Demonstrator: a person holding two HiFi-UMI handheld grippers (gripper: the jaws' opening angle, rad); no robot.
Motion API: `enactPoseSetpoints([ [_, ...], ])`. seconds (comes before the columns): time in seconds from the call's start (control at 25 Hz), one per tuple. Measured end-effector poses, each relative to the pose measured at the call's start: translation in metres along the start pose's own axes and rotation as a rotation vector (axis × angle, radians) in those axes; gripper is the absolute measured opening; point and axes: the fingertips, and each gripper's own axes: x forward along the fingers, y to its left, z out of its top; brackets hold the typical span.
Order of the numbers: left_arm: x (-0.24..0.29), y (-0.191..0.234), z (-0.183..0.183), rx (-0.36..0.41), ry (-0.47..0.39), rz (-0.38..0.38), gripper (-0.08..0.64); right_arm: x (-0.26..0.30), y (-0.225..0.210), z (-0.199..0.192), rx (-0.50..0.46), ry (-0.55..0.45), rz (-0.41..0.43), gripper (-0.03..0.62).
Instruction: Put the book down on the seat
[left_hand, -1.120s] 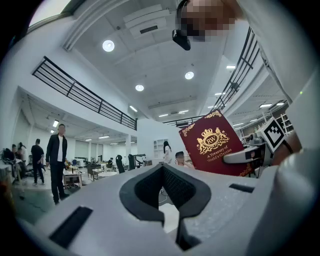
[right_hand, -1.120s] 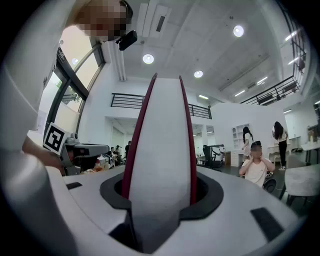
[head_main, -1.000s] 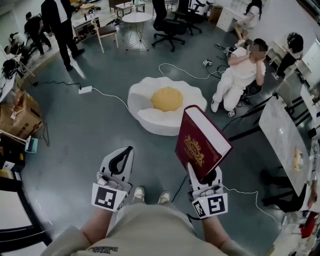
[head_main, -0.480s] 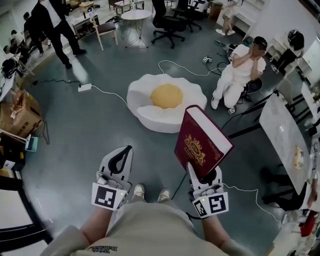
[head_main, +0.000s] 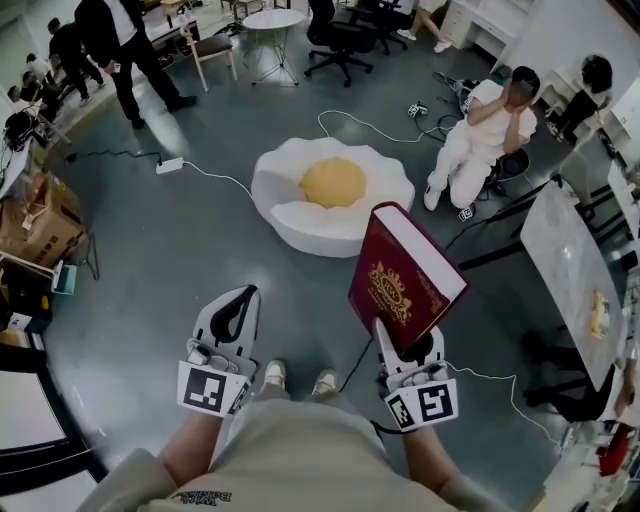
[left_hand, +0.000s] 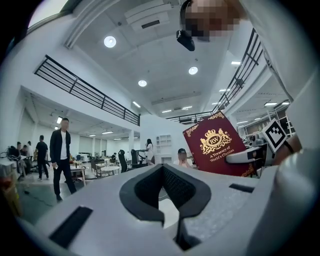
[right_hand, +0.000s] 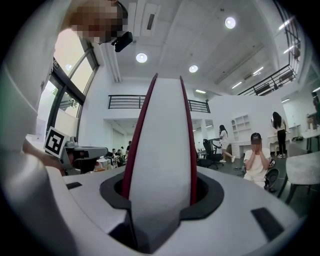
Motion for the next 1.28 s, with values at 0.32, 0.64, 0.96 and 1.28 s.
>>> enactPoseSetpoints([
  [0.32,0.027,-0.035,0.005,-0.01,0.004,0.033,0.003,-0.014,-0.046,0.003,0.008,-0.006,0.018,0.216],
  [0.64,0.038,-0.053,0.013,-0.011,-0.025,0.061,0.003,-0.025,-0.072,0.006,-0.005,-0.019,0.035,0.216],
  [0.96,0.048,-0.069,0.011,0.012,-0.026,0.058,0.003,-0.024,-0.09,0.004,-0.003,-0.035,0.051,0.216],
  [1.28,0.065,-0.071,-0.001,0.046,-0.052,0.051,0.003,-0.015,-0.105,-0.01,-0.017,-0.058,0.048,0.216],
])
